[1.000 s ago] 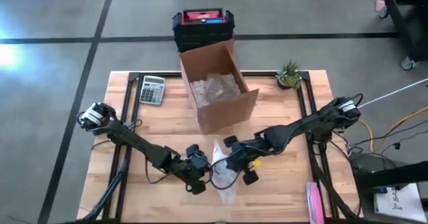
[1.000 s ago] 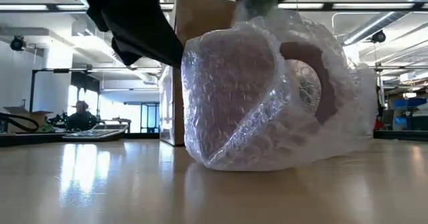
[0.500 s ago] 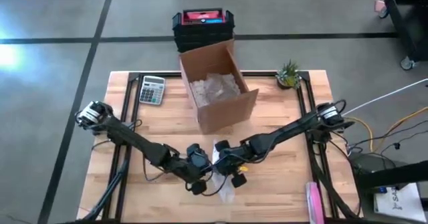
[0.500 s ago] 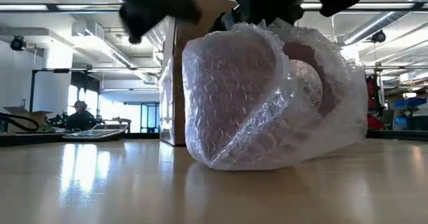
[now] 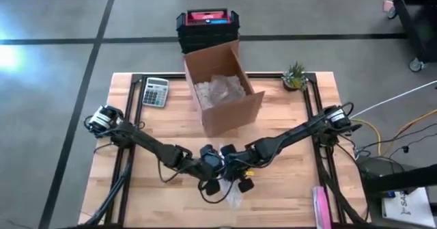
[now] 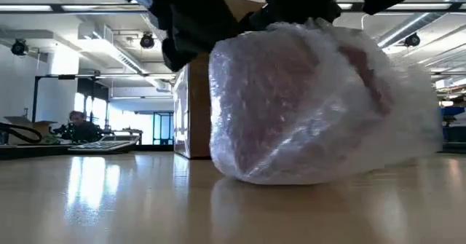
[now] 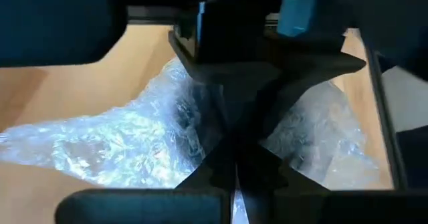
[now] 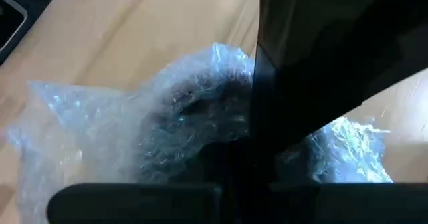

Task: Wrap mug
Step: Wrap the purple mug with the bubble wrap

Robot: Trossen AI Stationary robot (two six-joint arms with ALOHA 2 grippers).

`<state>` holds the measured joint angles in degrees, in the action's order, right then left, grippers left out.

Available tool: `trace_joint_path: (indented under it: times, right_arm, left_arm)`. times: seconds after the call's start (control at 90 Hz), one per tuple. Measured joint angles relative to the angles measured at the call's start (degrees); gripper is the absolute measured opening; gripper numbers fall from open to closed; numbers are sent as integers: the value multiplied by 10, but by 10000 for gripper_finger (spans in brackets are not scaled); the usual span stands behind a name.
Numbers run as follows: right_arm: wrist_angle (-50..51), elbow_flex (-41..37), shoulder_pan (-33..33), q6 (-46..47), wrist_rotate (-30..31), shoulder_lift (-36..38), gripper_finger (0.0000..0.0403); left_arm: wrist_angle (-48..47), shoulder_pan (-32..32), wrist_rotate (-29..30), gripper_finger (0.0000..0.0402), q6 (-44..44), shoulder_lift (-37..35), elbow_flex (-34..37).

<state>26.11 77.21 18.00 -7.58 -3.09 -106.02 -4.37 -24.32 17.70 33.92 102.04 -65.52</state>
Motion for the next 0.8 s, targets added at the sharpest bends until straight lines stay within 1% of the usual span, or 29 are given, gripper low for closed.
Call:
trace_joint_path:
  times: [0.111,0.233,0.3,0.411,0.5,0.567,0.689,0.8]
  right_arm:
    - [38,17,0,-4,1,21,0]
    - [123,50,-2,5,20,55,0]
    - [176,50,-3,15,37,72,0]
    - [224,26,-1,36,42,95,0]
    - [208,-12,1,39,41,108,0]
    - [175,-31,6,35,39,107,0]
    - [88,-33,10,20,28,102,0]
    - [57,-34,10,0,27,92,0]
  left_arm:
    - [2,-1,7,0,-2,8,0]
    - [8,-1,3,0,-8,9,0]
    - [11,-2,2,0,-12,9,1]
    - [22,-2,2,0,-21,10,2]
    - [26,-2,1,0,-21,10,2]
    - [29,-2,7,0,-21,11,2]
    - [30,-3,9,0,-20,11,2]
    - [31,-3,9,0,-19,11,3]
